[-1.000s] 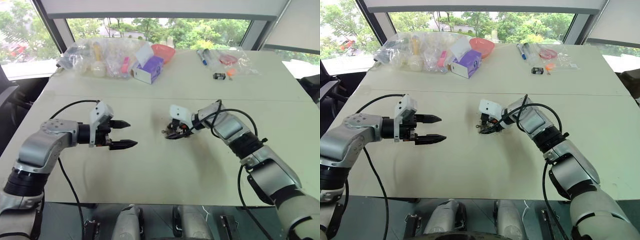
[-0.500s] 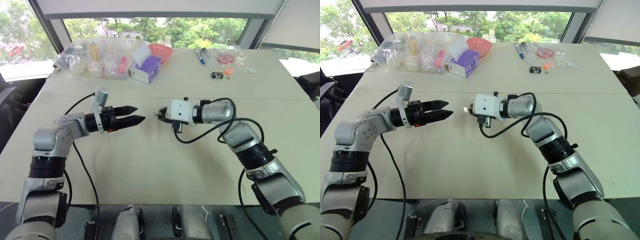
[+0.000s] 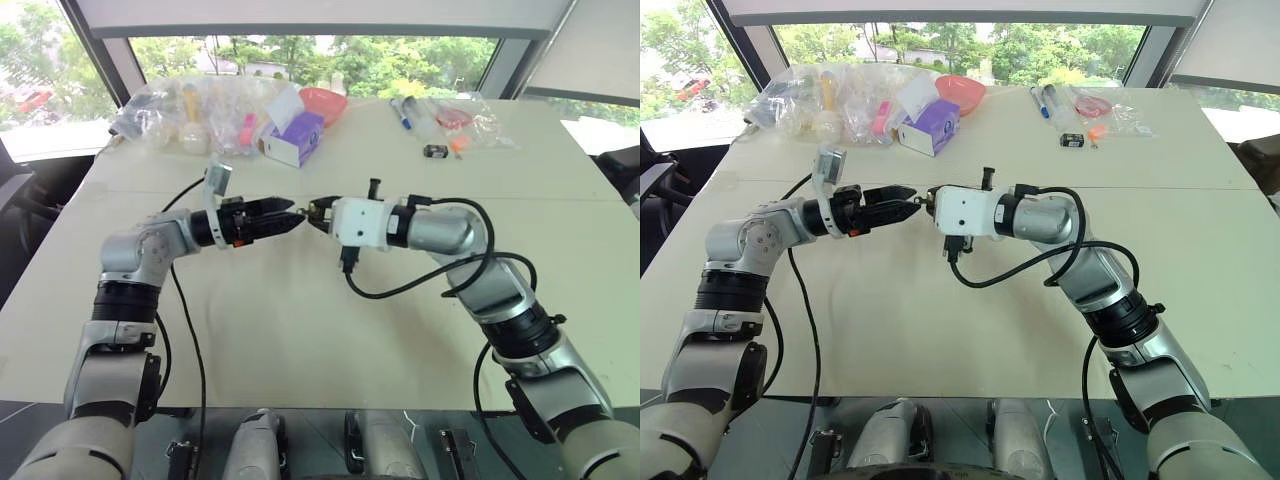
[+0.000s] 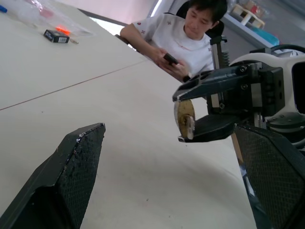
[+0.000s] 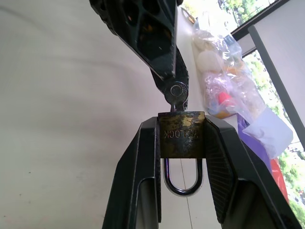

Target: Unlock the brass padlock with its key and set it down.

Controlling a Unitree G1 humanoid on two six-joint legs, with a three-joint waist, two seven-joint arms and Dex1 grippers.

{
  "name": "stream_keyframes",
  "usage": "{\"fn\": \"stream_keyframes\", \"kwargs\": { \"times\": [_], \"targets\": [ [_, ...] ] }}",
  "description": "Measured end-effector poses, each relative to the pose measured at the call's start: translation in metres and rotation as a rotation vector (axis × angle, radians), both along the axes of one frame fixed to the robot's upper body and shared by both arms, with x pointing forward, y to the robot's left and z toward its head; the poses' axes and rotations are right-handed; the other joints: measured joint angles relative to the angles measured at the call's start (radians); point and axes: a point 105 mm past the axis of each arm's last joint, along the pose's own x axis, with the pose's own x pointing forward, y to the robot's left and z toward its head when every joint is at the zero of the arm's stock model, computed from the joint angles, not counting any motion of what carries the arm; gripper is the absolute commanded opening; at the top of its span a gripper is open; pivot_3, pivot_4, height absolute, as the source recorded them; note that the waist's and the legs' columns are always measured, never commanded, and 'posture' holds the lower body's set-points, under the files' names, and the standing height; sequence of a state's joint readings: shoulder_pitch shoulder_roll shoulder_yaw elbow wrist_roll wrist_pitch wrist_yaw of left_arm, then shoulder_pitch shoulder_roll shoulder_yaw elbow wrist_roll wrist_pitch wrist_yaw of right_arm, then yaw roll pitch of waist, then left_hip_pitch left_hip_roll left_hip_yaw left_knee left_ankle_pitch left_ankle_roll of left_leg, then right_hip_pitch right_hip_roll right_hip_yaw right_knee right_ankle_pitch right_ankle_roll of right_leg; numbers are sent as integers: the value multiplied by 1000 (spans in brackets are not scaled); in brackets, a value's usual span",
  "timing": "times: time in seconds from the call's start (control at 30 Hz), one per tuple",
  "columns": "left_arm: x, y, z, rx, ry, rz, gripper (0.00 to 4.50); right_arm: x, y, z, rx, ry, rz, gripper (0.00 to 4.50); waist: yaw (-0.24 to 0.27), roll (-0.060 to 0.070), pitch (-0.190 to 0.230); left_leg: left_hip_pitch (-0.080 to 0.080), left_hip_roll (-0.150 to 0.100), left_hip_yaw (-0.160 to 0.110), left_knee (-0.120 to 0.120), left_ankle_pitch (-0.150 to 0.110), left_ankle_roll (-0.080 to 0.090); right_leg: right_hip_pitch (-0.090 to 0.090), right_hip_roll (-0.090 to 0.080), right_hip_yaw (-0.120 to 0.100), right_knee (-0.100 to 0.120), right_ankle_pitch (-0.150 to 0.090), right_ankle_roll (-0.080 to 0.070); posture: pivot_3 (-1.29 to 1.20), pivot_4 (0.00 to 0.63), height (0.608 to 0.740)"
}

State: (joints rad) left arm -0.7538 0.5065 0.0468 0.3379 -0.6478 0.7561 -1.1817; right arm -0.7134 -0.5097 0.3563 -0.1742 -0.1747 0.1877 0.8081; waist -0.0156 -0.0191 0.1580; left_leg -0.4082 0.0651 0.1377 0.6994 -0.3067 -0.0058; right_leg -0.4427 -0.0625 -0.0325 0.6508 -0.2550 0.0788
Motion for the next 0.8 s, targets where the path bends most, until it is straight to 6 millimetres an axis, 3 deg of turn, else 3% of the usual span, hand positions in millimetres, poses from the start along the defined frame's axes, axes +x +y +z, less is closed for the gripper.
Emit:
{"fn": "stream_keyframes", "kwargs": {
  "times": [0.1,0.33,0.6,0.73,0.8],
  "targets": [
    [1,0,-1,7,-5,4,3598,0,0,0,-1,2,-5,664,1,0,0,0,0,0,0,0,0,0,0,0,0,0,0,0,150,734],
    [0,-5,-1,7,-28,-15,39,1,1,-1,2,11,-11,664,3,0,0,0,0,0,0,0,0,0,0,0,0,0,0,0,150,734],
    [-1,-11,-2,48,-64,-30,39,1,-1,-7,-2,33,-14,664,2,0,0,0,0,0,0,0,0,0,0,0,0,0,0,0,150,734],
    [1,-15,-2,128,-175,-25,39,1,-2,-10,-6,45,-21,664,4,0,0,0,0,0,0,0,0,0,0,0,0,0,0,0,150,734],
    [3,-19,-2,205,-312,-17,39,2,-4,-11,-12,48,-34,664,4,0,0,0,0,0,0,0,0,0,0,0,0,0,0,0,150,734]
  ]
}}
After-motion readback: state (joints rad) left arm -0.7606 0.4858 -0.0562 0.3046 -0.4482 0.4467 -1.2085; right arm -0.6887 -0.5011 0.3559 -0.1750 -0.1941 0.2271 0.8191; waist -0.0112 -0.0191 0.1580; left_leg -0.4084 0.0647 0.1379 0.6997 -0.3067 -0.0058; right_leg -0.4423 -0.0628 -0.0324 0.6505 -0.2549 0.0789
